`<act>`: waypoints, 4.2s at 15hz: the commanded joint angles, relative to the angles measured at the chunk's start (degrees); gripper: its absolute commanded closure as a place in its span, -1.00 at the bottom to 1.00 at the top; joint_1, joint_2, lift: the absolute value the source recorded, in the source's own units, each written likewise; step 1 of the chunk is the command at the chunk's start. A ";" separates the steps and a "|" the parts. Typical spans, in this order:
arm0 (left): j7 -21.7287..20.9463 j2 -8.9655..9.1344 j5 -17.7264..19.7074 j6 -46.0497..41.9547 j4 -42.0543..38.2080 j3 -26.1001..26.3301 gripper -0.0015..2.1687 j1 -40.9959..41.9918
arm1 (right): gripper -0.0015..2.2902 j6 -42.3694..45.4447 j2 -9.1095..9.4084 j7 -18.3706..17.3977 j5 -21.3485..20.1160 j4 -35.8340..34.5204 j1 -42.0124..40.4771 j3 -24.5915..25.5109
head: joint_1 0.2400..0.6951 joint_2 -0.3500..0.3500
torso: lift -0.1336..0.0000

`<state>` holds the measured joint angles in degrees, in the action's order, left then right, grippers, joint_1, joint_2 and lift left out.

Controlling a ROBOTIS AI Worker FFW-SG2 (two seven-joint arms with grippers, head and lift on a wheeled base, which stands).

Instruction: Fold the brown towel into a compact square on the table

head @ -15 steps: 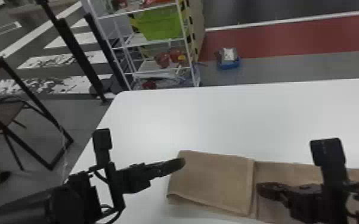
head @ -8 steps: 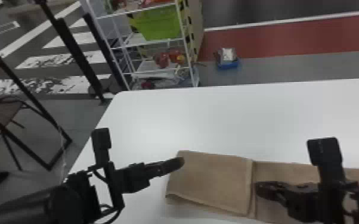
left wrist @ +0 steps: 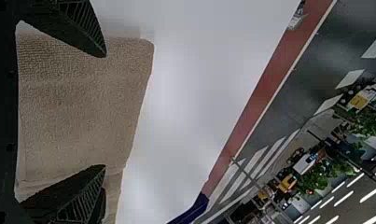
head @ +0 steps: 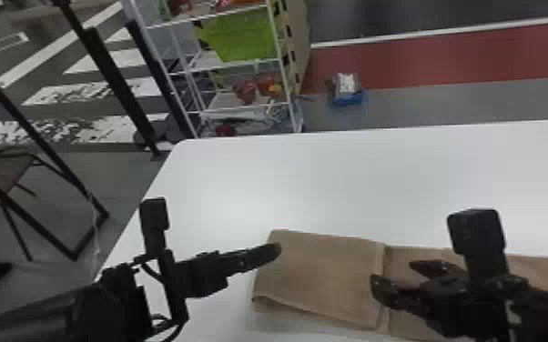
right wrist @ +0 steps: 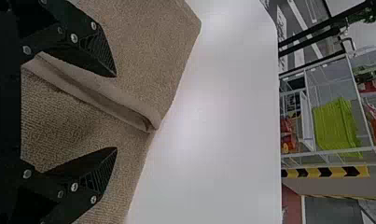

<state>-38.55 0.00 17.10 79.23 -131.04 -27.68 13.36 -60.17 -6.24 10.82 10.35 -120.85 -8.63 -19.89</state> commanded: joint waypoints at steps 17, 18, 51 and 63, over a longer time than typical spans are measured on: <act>-0.83 0.15 0.31 0.01 -0.27 0.00 -0.97 0.27 | -0.72 -20.30 3.70 -5.19 -4.99 0.97 8.46 -6.21 | 1.00 0.99 | -0.84; -0.83 0.15 0.22 0.01 -0.27 0.09 -0.97 0.18 | -0.72 -19.07 3.70 -5.02 -4.99 0.97 8.46 -6.04 | 1.00 0.98 | -0.84; -1.27 0.15 0.83 0.72 -1.50 -0.09 -0.97 1.06 | -0.58 -19.59 4.49 -2.73 1.60 5.45 10.57 -4.37 | 1.00 1.00 | -0.84; -1.71 0.15 0.92 1.07 -1.76 -0.18 -0.97 1.32 | -0.57 -19.07 5.19 -2.73 1.16 5.98 12.32 -4.89 | 1.00 1.00 | -0.84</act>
<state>-40.28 0.00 18.01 80.02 -132.57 -27.86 14.62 -78.83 -1.09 8.03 11.45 -115.12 3.53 -24.79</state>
